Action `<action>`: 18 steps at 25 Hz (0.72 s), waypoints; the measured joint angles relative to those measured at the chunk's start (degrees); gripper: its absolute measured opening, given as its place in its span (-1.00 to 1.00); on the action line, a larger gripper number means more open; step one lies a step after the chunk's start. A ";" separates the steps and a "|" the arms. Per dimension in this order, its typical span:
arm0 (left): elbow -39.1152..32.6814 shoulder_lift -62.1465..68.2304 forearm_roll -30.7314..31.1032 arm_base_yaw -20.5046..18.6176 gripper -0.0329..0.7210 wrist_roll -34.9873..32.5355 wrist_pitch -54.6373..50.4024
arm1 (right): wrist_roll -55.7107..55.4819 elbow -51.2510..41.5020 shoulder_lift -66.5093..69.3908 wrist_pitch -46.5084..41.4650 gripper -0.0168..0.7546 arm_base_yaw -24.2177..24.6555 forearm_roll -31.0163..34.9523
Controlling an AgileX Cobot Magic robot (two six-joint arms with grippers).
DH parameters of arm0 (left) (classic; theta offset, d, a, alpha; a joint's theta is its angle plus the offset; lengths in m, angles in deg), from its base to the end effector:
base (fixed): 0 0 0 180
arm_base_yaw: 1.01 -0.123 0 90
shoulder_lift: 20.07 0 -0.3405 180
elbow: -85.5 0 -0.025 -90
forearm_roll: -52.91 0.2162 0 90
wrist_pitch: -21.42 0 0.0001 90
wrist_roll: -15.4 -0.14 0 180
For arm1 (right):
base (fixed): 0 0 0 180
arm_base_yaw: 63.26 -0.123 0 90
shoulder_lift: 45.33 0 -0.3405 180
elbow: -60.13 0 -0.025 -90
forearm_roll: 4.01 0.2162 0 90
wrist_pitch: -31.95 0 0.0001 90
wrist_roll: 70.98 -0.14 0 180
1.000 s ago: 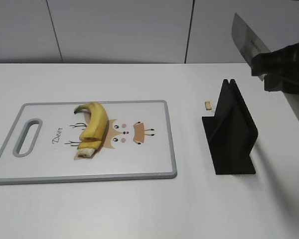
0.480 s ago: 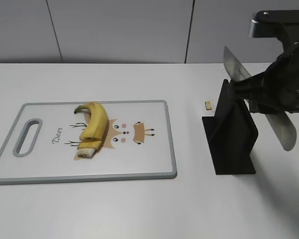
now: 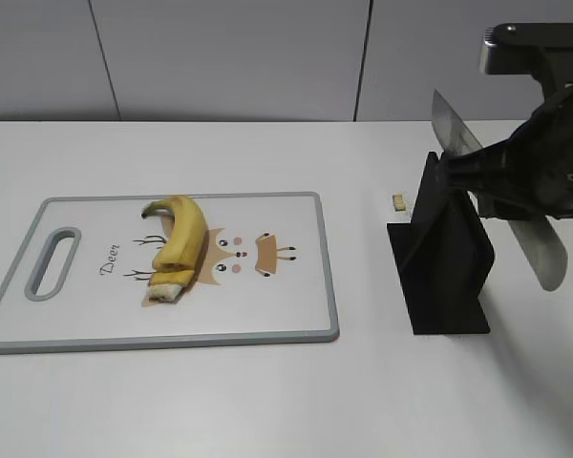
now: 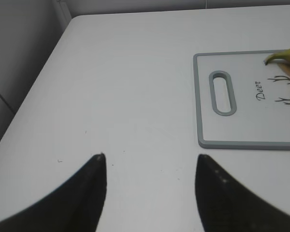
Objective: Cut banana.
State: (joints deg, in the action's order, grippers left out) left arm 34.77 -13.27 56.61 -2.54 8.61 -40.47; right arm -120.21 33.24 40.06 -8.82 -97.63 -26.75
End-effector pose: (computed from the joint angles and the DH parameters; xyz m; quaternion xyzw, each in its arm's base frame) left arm -0.0476 0.0067 0.2318 0.0384 0.8622 0.0687 0.5004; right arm 0.2249 0.1109 0.2853 0.0091 0.9603 0.0330 0.2769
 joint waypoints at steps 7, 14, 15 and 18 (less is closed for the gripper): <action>0.00 0.00 0.00 0.00 0.55 0.00 0.00 | -0.05 -1.22 4.33 0.09 -0.53 0.00 1.61; 0.00 0.00 0.00 0.00 0.55 0.00 0.00 | -0.05 -1.55 5.13 0.05 -0.53 0.00 2.29; 0.00 0.00 0.00 0.00 0.55 0.00 0.00 | -0.05 -1.55 5.13 0.00 -0.53 0.00 2.39; 0.00 0.00 0.00 0.00 0.55 0.00 0.00 | -0.05 -1.55 5.13 0.00 -0.49 0.00 2.96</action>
State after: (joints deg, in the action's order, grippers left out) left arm 34.77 -13.27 56.61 -2.54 8.61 -40.47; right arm -120.27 31.69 45.18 -8.81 -97.63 -23.80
